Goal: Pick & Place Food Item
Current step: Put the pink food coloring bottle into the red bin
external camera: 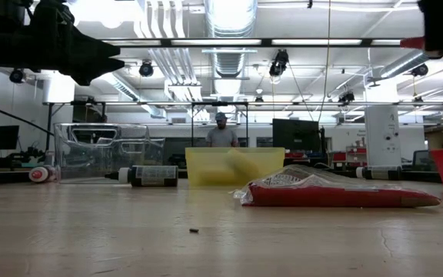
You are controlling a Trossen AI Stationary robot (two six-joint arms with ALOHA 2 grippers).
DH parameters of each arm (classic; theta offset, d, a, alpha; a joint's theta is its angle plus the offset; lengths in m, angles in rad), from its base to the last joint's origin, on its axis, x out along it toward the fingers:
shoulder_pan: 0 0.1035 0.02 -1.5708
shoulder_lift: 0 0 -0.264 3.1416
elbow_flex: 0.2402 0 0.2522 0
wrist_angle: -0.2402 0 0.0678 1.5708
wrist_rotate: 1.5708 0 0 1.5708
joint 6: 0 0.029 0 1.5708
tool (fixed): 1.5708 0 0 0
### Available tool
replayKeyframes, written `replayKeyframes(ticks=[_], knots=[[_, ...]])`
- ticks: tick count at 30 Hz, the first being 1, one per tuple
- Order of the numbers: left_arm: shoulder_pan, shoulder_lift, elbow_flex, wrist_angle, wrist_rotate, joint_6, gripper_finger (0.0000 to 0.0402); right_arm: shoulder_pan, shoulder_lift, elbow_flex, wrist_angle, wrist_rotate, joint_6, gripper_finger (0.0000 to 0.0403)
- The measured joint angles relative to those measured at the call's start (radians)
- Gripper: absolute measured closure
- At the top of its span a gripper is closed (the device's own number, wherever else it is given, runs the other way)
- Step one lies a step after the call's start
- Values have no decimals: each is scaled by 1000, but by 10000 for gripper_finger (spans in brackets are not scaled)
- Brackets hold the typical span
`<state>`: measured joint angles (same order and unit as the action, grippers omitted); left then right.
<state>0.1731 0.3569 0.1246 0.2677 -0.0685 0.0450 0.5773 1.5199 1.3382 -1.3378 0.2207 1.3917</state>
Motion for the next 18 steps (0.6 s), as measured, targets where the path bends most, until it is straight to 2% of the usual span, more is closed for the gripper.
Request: replayKeyframes(ticks=[10, 18], knots=[[0, 0, 0, 0, 0, 0, 110, -37, -94, -118, -2, 21, 123, 282], [0, 0, 0, 0, 0, 0, 110, -37, -219, -266, -22, 15, 352, 282]])
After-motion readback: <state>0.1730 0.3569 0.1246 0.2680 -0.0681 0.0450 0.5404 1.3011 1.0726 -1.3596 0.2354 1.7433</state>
